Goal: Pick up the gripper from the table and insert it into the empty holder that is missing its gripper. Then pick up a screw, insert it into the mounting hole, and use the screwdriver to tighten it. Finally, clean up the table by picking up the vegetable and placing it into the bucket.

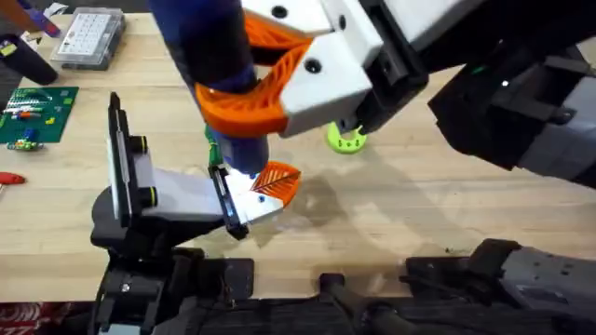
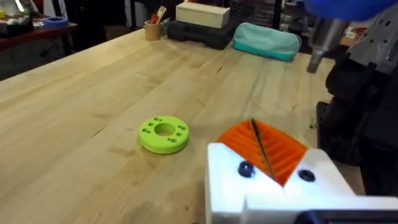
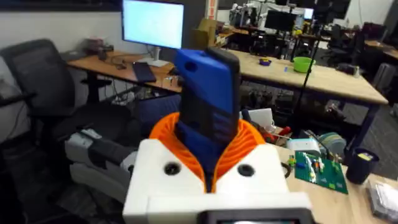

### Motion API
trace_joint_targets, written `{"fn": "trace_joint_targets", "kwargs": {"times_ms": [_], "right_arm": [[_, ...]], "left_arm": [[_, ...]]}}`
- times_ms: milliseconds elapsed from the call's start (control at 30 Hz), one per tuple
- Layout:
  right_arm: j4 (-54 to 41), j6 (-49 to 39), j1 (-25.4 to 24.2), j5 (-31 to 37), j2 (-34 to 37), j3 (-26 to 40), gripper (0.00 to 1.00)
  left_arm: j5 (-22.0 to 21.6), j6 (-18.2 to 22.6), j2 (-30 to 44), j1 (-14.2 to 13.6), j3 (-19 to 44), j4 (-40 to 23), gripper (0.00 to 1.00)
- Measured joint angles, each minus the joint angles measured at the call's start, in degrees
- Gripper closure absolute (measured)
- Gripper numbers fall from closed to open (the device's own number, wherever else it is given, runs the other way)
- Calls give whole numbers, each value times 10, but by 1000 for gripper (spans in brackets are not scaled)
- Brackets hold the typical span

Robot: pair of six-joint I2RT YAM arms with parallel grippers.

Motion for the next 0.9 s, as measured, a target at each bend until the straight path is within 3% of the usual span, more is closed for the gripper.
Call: {"fn": "trace_joint_targets", "kwargs": {"times_ms": [267,500,900], "right_arm": [[-13,-29,0,-9,1,0,968],[-33,-34,0,5,46,0,969],[49,-23,0,31,52,-23,967]], "left_arm": [[0,0,0,0,0,0,987],[0,0,0,0,0,0,987],[0,0,0,0,0,0,987]]}}
